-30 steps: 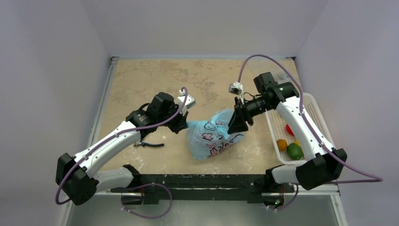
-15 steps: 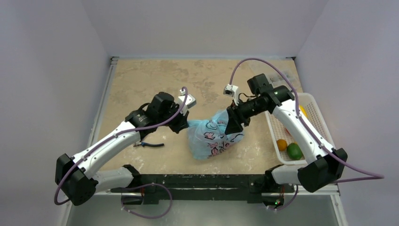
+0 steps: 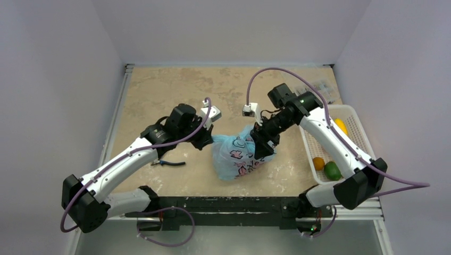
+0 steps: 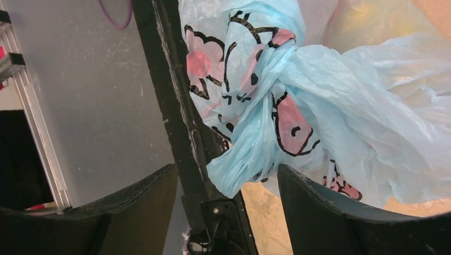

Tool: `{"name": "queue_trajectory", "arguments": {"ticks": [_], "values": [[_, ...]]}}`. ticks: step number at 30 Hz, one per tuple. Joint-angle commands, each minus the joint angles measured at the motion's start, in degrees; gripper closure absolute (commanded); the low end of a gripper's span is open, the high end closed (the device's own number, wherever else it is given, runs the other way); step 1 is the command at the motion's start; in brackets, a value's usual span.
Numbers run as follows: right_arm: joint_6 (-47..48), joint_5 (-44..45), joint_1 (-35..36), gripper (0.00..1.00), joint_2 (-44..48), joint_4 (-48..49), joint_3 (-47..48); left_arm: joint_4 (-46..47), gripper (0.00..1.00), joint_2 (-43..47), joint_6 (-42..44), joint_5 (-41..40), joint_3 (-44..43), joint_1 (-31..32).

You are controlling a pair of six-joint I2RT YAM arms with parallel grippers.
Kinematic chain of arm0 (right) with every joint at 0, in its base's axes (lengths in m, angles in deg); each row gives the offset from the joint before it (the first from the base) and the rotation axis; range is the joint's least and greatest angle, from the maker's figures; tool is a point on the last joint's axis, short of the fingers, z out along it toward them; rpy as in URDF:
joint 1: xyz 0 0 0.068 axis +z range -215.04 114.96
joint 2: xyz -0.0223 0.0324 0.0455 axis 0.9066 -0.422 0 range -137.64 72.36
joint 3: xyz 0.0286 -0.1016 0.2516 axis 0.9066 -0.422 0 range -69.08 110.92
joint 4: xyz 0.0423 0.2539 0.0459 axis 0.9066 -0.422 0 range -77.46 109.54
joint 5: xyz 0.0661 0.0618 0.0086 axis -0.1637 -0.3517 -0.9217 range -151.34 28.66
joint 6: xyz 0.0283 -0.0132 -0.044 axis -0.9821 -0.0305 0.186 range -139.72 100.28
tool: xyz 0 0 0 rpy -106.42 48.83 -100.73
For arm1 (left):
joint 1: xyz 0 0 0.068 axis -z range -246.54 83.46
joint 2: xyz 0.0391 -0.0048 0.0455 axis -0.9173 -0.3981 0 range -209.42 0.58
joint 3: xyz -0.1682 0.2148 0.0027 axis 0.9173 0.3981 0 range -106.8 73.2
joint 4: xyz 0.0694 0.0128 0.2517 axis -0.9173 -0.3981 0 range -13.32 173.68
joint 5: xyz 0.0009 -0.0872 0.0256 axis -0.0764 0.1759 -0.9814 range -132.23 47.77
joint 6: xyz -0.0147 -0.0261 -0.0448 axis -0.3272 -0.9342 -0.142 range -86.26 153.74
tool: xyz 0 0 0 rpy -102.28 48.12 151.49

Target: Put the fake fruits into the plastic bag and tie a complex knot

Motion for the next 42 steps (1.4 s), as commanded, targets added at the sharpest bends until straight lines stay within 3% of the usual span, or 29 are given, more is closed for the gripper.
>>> {"name": "queue_trajectory", "arguments": {"ticks": [1,9,11,15,18,26,30,36,42], "values": [[1.05,2.88,1.69,0.3,1.13,-1.61,1.05,3.03,1.0,1.18,-1.14,-0.3,-0.16,0.26],[-2.97,9.25,5.37,0.38,0.53,2.04,-1.16,3.18,1.0,1.31,-1.31,-0.66,-0.22,0.46],[-3.67,9.88,5.36,0.44,0.28,2.72,-1.16,3.16,1.0,1.38,-1.45,-0.75,-0.14,0.44],[-4.64,12.74,5.39,0.7,-0.07,4.8,-2.12,2.99,1.0,1.88,-2.99,-0.44,0.3,0.06],[-3.57,12.67,5.39,0.99,-0.04,5.18,-2.59,3.24,1.0,3.15,-4.84,1.66,1.4,-1.57],[-0.98,10.78,5.01,1.0,-0.49,13.3,6.83,4.18,1.0,9.33,-4.59,3.32,2.37,-4.01],[1.56,10.04,3.34,1.0,-3.43,11.14,14.37,1.17,1.0,11.74,-3.49,3.51,1.94,-6.51],[6.6,10.36,-2.18,1.0,-3.18,8.32,10.18,0.43,1.0,11.33,-0.15,1.15,3.67,-8.64],[13.23,8.2,-2.31,1.0,-3.12,7.3,5.61,1.43,1.0,6.96,1.77,10.19,1.95,-8.65]]}}
